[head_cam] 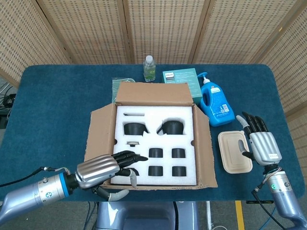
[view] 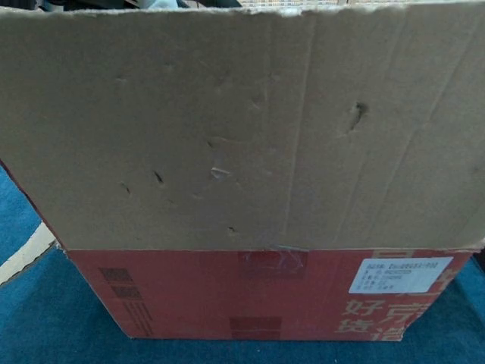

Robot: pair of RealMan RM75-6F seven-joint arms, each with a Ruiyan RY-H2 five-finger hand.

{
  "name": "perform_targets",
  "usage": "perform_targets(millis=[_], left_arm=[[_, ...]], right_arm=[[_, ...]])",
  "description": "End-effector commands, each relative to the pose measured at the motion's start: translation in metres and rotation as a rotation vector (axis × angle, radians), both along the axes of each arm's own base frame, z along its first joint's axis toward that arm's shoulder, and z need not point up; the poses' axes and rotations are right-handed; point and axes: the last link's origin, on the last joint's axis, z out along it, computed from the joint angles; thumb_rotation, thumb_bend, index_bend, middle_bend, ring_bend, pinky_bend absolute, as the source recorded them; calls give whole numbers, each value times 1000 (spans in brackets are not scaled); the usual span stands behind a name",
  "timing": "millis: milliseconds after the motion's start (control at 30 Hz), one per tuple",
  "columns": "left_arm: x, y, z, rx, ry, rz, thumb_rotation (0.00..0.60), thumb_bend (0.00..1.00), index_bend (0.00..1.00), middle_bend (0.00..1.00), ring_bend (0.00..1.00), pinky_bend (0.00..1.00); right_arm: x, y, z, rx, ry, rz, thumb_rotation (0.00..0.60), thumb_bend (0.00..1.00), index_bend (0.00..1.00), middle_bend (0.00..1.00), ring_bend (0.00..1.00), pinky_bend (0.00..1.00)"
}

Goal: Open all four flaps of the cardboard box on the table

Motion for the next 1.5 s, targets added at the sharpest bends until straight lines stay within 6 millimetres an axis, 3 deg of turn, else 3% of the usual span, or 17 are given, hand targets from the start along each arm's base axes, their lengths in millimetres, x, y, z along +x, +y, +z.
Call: perform_targets(millis=[33, 467, 833, 1100, 1500], left_arm=[[-2, -8, 0, -36, 20, -23, 160, 435, 402, 0, 0, 0], [-6, -13, 2, -61, 75, -79, 159, 425, 402, 0, 0, 0], [-27, 10, 16, 214, 88, -59, 153, 415, 387, 0, 0, 0], [-61, 20, 22, 530, 101, 20, 303, 410, 340, 0, 0, 0], [-122, 13, 29, 873, 235, 159, 422, 406, 277, 0, 0, 0]], right_arm=[[0, 0, 0, 2, 0, 0, 600, 569, 12, 15, 0, 14], [1, 1, 2, -2, -2, 2, 600, 569, 12, 15, 0, 13], [-1, 1, 2, -1, -4, 0, 600, 569, 12, 15, 0, 14], [-5, 0, 4, -17, -3, -10, 600, 569, 12, 15, 0, 14], [-10, 1, 1, -27, 10, -11, 600, 569, 12, 15, 0, 14]])
